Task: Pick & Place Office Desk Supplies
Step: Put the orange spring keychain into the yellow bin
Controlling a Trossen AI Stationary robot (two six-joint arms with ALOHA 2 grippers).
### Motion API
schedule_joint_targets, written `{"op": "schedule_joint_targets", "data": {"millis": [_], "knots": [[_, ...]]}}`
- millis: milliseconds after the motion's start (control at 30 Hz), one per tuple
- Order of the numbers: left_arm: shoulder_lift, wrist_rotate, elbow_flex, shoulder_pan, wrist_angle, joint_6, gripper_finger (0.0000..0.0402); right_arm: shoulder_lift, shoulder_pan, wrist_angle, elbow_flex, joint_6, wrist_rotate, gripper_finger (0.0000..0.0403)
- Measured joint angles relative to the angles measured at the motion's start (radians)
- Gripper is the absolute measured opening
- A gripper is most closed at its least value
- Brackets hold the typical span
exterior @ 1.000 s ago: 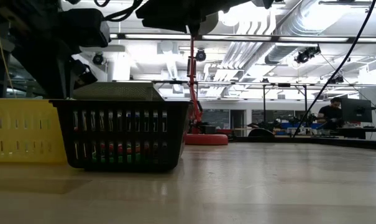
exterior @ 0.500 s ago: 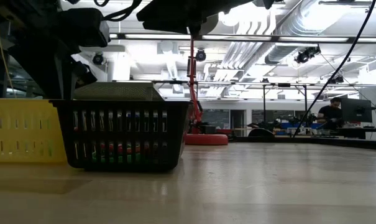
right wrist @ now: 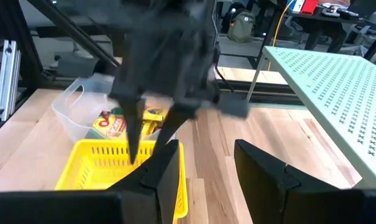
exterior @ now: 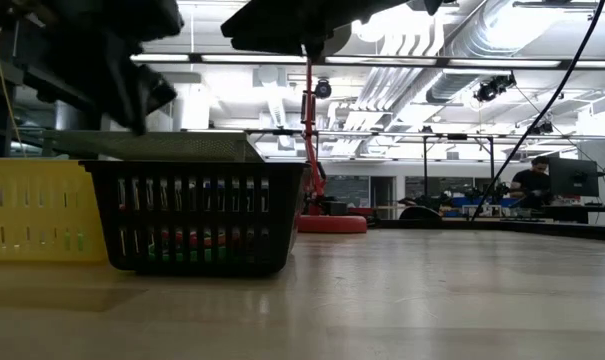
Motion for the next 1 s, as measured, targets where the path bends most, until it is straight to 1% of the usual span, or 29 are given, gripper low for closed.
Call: {"op": "schedule_joint_targets", "data": {"millis": [133,267,333,433,567,633,700,767,833,933,1000], "knots": [[-0.063,-0.057,0.000,0.034,0.035,0.084,0.0079,0.000,0.000,-0.029,0.000,0.002,-0.001,0.0142],[-0.116,-0.064,0.000,0.067,0.127,0.182,0.0079,0.000,0.005,-0.097,0.000,-0.001,0.001,0.0142],[-0.133,-0.065,0.000,0.081,0.188,0.222,0.0079,-0.005,0.007,-0.166,0.000,-0.003,0.001,0.0142],[-0.141,-0.064,0.000,0.100,0.264,0.251,0.0079,-0.045,0.017,-0.348,0.000,0.017,0.030,0.0142],[-0.122,-0.064,0.000,0.120,0.339,0.253,0.0079,-0.108,0.041,-0.617,-0.002,0.149,0.108,0.0142],[-0.105,-0.064,0.000,0.126,0.347,0.253,0.0079,-0.133,0.055,-0.664,0.003,0.213,0.113,0.0142],[-0.074,-0.064,0.000,0.126,0.392,0.252,0.0079,-0.162,0.080,-0.757,0.001,0.270,0.111,0.0142],[-0.045,-0.063,0.000,0.121,0.412,0.253,0.0079,-0.178,0.105,-0.799,0.000,0.316,0.104,0.0142],[-0.003,-0.058,0.001,0.111,0.490,0.253,0.0079,-0.190,0.142,-0.869,0.002,0.375,0.105,0.0142],[0.033,-0.052,0.000,0.096,0.558,0.254,0.0079,-0.194,0.201,-0.950,0.001,0.472,0.107,0.0142],[0.044,-0.053,0.000,0.083,0.568,0.256,0.0079,-0.194,0.246,-1.008,0.001,0.550,0.118,0.0142]]}}
